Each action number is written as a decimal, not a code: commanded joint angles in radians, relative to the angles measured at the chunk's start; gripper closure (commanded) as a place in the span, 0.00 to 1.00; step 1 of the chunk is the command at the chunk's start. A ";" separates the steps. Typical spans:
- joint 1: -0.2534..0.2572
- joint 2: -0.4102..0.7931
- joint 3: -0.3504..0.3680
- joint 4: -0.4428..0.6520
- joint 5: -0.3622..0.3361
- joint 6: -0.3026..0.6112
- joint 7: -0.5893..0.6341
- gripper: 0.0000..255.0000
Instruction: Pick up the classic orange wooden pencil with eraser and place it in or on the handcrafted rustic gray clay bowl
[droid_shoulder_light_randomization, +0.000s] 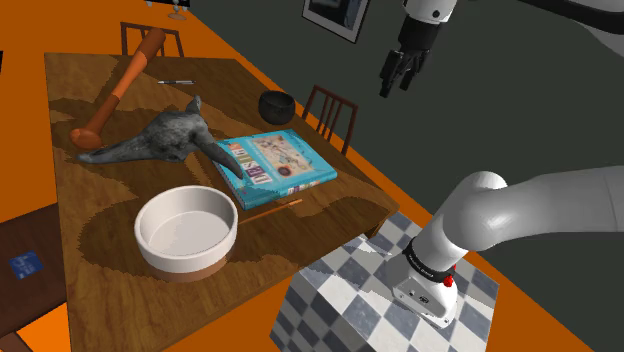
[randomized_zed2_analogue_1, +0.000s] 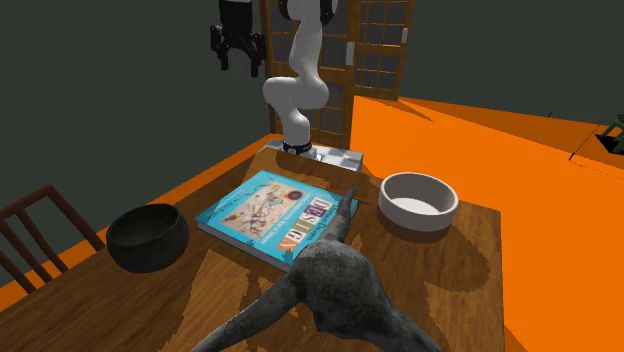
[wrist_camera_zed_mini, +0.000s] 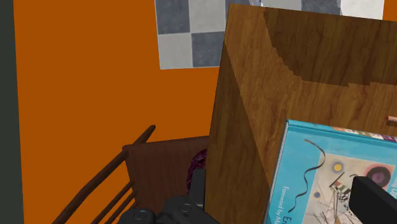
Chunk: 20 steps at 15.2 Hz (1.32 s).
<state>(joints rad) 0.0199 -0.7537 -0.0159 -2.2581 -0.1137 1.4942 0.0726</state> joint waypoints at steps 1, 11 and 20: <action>0.000 0.000 0.000 0.000 0.000 0.000 0.000 0.00; 0.157 0.183 -0.010 -0.079 0.073 0.281 -0.233 0.00; 0.298 0.364 0.009 -0.098 0.160 0.494 -0.460 0.00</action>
<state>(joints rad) 0.3014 -0.4133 -0.0097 -2.3582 0.0356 1.9641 -0.3587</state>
